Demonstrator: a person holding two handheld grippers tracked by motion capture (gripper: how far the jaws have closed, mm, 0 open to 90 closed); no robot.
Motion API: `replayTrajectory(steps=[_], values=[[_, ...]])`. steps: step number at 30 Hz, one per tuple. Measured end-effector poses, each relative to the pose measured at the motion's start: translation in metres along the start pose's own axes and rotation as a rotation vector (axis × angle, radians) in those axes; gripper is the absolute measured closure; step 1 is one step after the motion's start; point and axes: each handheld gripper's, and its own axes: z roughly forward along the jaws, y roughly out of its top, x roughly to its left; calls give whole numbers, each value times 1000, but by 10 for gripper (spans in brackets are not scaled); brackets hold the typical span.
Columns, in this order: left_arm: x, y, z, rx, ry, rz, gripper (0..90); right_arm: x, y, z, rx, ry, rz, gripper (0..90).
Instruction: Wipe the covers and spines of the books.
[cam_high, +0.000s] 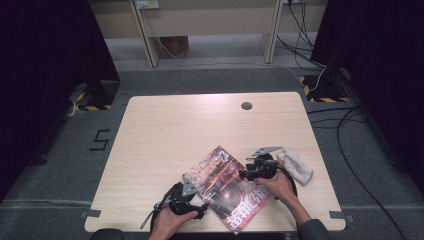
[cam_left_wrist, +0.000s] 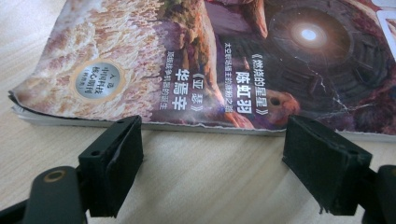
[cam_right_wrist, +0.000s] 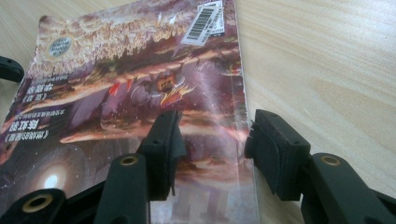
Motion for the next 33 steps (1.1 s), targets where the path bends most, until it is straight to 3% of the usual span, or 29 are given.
replayTrajectory(steps=[6,9,13,18,24,33], values=[[0,0,1,-3,23,5,160,-1,2,1,-1,7,56,520],[0,0,2,-7,25,-4,137,-1,4,1,1,13,116,500],[0,1,5,1,45,-8,87,-2,8,1,12,22,144,496],[0,3,7,4,57,-13,46,-5,15,-4,-36,58,208,498],[-1,3,7,0,66,-12,47,2,22,-16,-37,72,193,536],[-2,3,7,-9,77,-11,50,4,24,-27,9,109,158,596]])
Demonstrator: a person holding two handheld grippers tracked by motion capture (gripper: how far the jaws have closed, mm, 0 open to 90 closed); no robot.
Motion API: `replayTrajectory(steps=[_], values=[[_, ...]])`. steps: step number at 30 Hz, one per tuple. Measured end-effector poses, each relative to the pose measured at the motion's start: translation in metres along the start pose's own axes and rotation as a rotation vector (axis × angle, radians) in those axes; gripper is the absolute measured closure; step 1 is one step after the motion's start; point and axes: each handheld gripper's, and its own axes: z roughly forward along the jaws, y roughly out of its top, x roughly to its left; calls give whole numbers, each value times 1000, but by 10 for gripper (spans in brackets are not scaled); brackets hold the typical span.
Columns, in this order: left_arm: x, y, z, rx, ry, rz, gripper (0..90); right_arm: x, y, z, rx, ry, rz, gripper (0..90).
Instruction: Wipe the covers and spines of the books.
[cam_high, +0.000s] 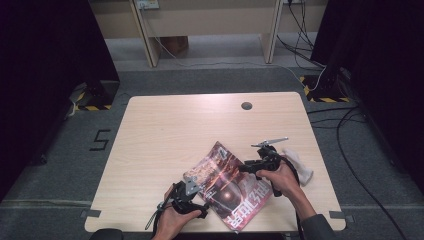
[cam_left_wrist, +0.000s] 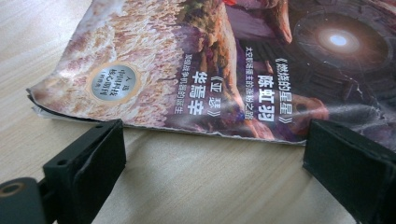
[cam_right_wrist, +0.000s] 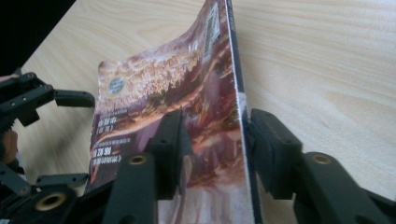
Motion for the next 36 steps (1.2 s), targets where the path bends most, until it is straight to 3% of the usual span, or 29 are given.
replayTrajectory(steps=[7,10,13,15,20,25,30,36], values=[[-1,0,-1,-4,10,3,51,9,1,-4,30,56,-53,646],[-2,0,-1,-8,7,16,79,16,-2,1,74,38,-103,679],[-3,0,-2,-12,5,22,90,22,0,0,100,-22,-185,754],[-4,-1,-3,-19,-1,28,115,25,2,-2,105,-30,-232,802],[-2,1,-9,-47,-27,31,182,24,3,-3,108,-49,-296,805],[14,19,-21,-165,-30,3,189,22,6,-6,106,-21,-325,805],[34,39,-14,-210,-59,-20,162,25,14,-7,96,-10,-363,816],[50,47,0,-228,-91,-20,151,33,20,-11,96,4,-413,824]])
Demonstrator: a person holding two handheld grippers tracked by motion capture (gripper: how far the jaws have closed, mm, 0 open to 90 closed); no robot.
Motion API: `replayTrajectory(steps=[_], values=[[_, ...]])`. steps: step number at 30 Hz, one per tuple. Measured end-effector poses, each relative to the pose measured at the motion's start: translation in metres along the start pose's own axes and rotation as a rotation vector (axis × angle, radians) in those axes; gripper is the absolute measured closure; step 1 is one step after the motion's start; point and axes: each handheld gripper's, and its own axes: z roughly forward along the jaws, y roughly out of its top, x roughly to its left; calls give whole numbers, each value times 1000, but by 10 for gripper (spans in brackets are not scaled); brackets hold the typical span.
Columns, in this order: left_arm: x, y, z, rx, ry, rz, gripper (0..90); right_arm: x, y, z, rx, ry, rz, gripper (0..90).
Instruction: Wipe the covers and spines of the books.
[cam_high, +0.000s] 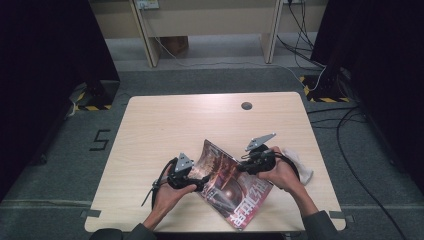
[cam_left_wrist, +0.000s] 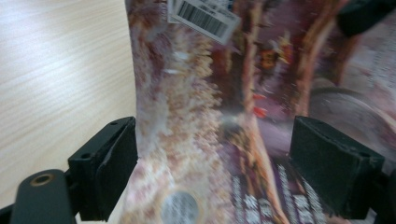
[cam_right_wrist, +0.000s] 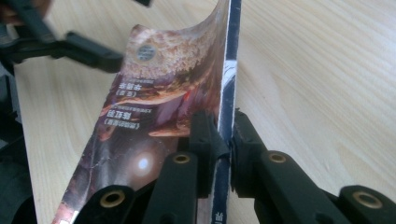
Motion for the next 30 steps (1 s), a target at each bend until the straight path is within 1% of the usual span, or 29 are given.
replayTrajectory(steps=[1,3,5,6,8,10,11,12,14,16,18,19,21,23,24,25,28,30], values=[[5,2,2,-29,4,-2,151,0,0,-1,-1,2,3,824],[11,5,5,-42,1,6,150,0,0,-2,-8,10,-2,825],[16,6,9,-39,-20,-1,149,2,1,-3,-7,13,-16,825],[18,7,11,-32,-30,2,148,2,2,-4,-10,13,-20,827],[20,7,15,-37,-19,13,150,4,3,-5,-12,17,-29,827],[22,8,18,-42,-36,10,150,6,4,-7,-17,24,-46,828],[24,8,19,-44,-43,15,150,7,5,-8,-20,33,-53,829],[24,8,19,-47,-45,20,150,8,5,-9,-25,33,-59,831],[26,8,20,-51,-65,19,150,10,7,-11,-31,40,-70,833],[26,7,22,-62,-76,24,149,11,8,-12,-34,53,-87,834],[26,7,23,-90,-79,37,150,13,8,-12,-30,59,-97,836],[26,7,24,-98,-96,42,145,13,9,-12,-30,63,-108,835],[25,7,25,-110,-127,47,148,14,9,-12,-31,61,-108,835],[25,7,25,-122,-146,48,148,14,9,-13,-32,63,-115,835],[25,7,26,-130,-156,42,147,14,9,-12,-35,66,-121,835],[24,6,27,-137,-160,40,150,14,9,-11,-39,70,-118,835],[22,5,27,-127,-136,65,165,14,9,-10,-28,64,-115,836],[22,5,26,-126,-124,81,194,13,8,-10,-28,62,-117,837]])
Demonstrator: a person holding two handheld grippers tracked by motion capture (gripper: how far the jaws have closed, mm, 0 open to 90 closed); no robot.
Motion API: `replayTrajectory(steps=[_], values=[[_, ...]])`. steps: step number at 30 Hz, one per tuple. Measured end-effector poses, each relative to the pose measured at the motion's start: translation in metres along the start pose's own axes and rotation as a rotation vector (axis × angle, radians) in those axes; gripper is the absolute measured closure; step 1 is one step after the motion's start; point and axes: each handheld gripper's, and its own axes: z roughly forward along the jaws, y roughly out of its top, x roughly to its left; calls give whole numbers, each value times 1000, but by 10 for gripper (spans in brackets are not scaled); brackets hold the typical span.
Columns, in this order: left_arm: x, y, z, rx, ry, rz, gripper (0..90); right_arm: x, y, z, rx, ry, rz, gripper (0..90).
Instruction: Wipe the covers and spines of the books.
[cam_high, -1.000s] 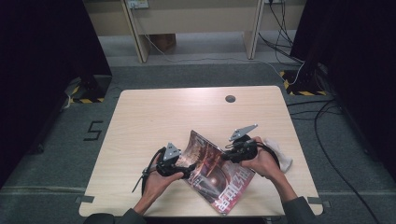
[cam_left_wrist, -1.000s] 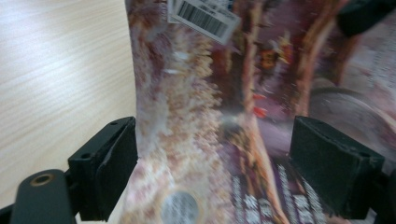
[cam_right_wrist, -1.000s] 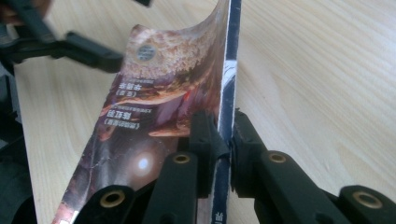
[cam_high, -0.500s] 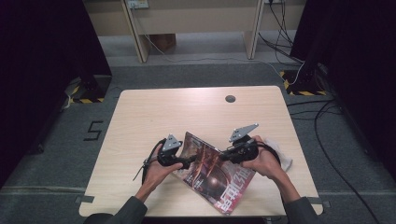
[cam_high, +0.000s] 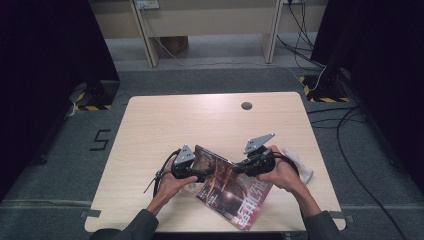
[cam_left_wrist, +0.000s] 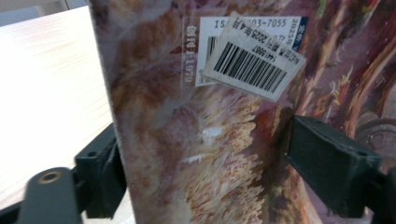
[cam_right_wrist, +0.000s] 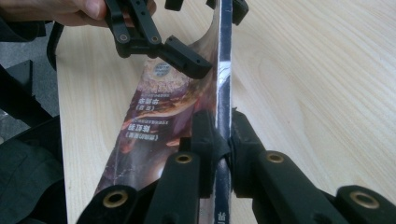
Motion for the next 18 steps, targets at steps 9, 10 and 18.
replayTrajectory(steps=[9,10,18], values=[[0,-3,-8,-2,46,73,513,-6,-2,-3,21,-46,8,842],[0,-3,-9,0,49,76,563,-7,-2,-3,32,-61,7,838],[-6,-2,-23,-8,49,143,727,-12,0,-4,51,-111,-21,788]])
